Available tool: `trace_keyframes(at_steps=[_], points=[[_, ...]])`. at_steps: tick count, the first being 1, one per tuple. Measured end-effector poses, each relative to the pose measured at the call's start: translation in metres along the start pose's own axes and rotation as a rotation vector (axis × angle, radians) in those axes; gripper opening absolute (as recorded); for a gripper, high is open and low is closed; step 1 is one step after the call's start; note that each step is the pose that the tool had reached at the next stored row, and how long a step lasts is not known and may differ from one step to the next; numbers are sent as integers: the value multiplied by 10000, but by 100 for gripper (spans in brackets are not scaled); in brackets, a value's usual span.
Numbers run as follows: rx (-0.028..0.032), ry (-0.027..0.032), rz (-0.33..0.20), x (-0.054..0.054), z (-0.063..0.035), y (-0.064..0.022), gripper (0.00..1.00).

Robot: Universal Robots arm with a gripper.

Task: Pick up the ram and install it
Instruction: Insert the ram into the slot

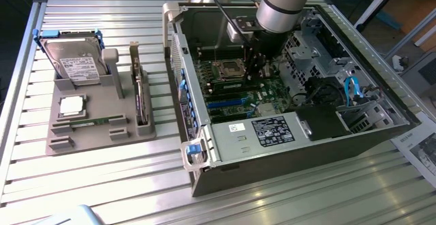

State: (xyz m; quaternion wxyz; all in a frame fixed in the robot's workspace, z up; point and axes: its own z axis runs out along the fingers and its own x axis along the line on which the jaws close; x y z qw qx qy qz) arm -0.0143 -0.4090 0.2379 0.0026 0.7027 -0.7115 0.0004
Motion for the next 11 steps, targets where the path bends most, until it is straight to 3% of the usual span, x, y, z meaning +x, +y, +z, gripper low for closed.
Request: trace_keyframes(at_steps=[5, 11], points=[[23, 3, 1, 0, 0, 8, 12], [129, 12, 1, 0, 10, 25, 12]])
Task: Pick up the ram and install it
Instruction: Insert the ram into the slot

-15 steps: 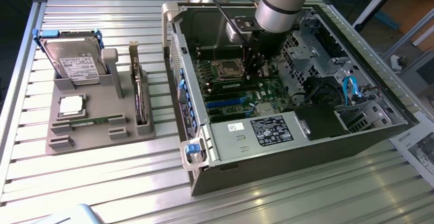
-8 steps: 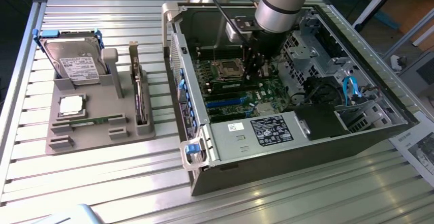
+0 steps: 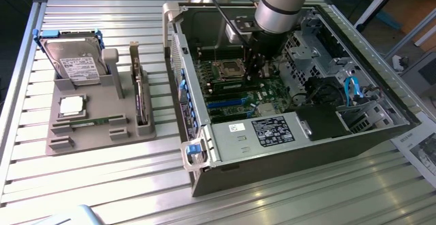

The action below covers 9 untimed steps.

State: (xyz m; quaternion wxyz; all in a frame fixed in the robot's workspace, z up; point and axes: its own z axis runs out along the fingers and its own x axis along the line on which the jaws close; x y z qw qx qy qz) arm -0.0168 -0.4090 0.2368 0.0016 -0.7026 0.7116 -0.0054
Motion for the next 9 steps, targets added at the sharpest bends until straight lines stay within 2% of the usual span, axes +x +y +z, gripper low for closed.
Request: trace_keyframes(at_steps=[7, 9], points=[[13, -4, 0, 0, -30, 5, 12], [-6, 0, -1, 0, -32, -11, 12]])
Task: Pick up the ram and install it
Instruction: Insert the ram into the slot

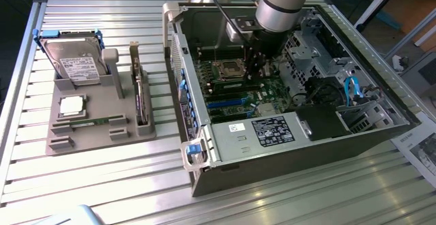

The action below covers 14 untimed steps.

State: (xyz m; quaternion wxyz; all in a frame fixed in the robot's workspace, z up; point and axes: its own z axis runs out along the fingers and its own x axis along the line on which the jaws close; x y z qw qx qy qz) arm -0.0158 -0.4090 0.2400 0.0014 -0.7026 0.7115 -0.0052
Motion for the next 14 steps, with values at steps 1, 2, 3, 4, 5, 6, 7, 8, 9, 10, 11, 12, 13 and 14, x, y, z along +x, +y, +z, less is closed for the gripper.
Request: trace_keyframes(at_steps=[1, 2, 3, 4, 5, 6, 7, 8, 9, 10, 11, 12, 13, 14], points=[[-6, -1, 0, 0, 0, -6, 12], [-10, -1, 0, 0, 1, -12, 12], [-11, -2, 1, -1, 1, -12, 12], [-11, -1, 1, -1, 1, -12, 12], [-17, -1, 0, -1, 1, -14, 12], [-44, 0, -2, -1, 0, -18, 12], [-93, 1, -1, -1, 0, -25, 12], [-148, 2, -1, -1, 0, -33, 12], [-186, 2, -1, -1, 1, -39, 12], [-216, 2, -1, -1, 1, -43, 12], [-218, 2, -1, -1, 0, -44, 12], [-218, 1, -1, -1, 1, -44, 12], [-219, 2, 0, -1, 1, -43, 12], [-219, 1, -1, -1, 1, -44, 12]])
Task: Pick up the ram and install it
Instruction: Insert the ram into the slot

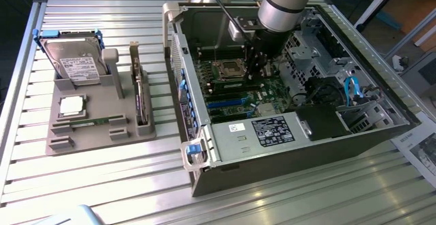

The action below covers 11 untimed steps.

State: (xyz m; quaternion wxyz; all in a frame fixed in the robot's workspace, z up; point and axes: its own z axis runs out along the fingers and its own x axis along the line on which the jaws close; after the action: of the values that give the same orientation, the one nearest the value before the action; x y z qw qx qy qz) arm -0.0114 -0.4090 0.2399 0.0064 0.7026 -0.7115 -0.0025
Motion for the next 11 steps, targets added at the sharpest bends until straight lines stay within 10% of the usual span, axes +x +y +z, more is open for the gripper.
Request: trace_keyframes(at_steps=[11], points=[[-19, -6, 0, 0, 6, 28, 12]])
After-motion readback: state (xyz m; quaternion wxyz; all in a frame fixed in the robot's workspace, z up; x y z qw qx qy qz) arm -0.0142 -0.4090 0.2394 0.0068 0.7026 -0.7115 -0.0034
